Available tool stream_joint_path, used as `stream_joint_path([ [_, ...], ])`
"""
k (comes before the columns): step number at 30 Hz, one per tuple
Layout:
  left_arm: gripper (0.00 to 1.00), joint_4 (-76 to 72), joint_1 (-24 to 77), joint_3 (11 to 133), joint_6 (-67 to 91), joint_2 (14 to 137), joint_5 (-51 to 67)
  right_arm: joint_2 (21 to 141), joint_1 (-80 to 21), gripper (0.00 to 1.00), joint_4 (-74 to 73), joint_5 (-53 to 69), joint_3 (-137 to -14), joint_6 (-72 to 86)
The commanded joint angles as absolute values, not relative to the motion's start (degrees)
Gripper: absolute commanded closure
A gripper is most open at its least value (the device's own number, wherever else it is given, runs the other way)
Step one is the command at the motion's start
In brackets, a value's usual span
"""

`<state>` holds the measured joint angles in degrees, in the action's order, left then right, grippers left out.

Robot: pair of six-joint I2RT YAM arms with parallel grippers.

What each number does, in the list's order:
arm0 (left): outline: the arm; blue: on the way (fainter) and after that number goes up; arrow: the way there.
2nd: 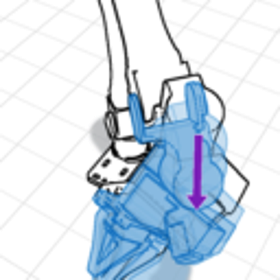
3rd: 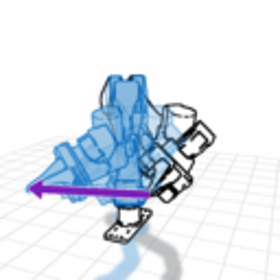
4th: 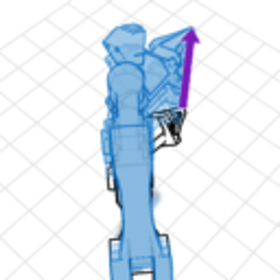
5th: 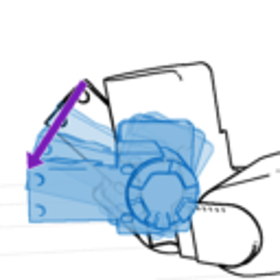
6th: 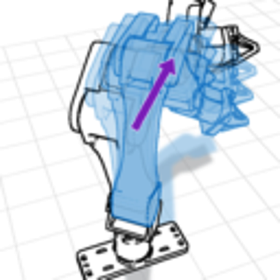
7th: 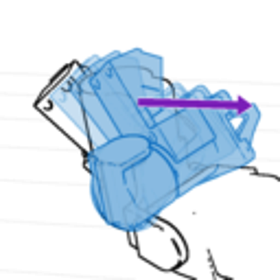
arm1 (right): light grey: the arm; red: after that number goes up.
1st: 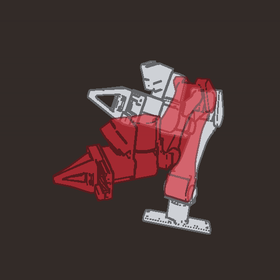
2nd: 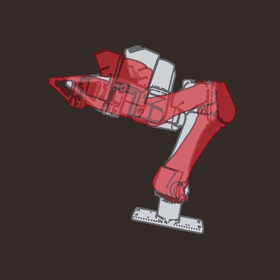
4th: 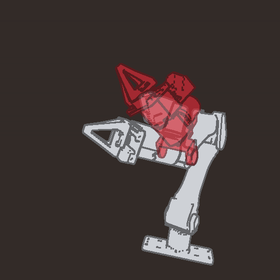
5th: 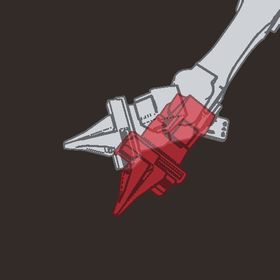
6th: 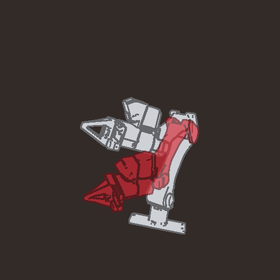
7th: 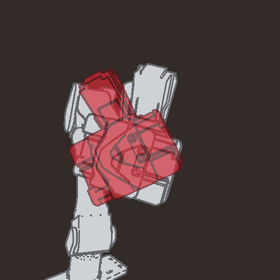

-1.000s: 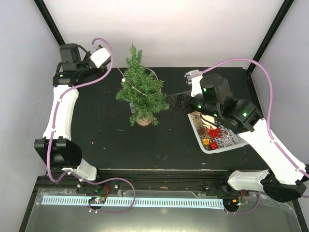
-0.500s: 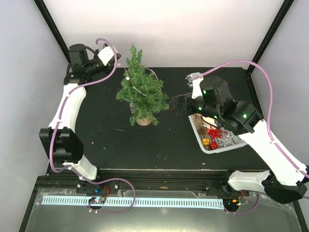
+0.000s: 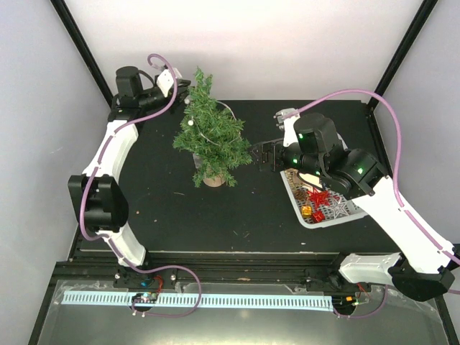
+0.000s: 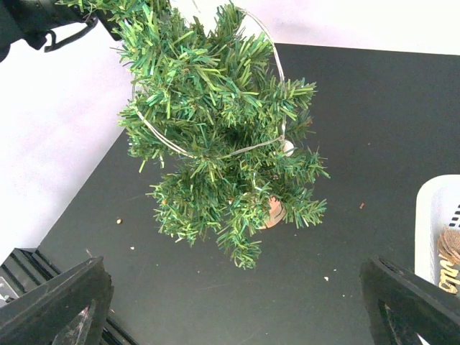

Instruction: Decorate the small christmas tree

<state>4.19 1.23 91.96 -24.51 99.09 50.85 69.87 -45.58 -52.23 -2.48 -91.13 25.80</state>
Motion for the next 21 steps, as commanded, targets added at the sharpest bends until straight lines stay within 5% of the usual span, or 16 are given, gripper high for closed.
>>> stream_joint_path([
  [1,0.74,3.74,2.94,94.78,-24.34,101.1,53.45,70.19,-45.37,0.06,-50.73,-3.15,-90.43,25.83],
  [13,0.08,9.37,4.66,98.94,-33.41,103.55,44.61,70.75,-45.42,0.06,-49.92,-3.41,-90.21,26.07],
  [21,0.02,9.05,3.32,98.75,-38.18,102.08,37.7,71.03,-45.36,0.06,-49.44,-3.93,-90.34,26.0],
])
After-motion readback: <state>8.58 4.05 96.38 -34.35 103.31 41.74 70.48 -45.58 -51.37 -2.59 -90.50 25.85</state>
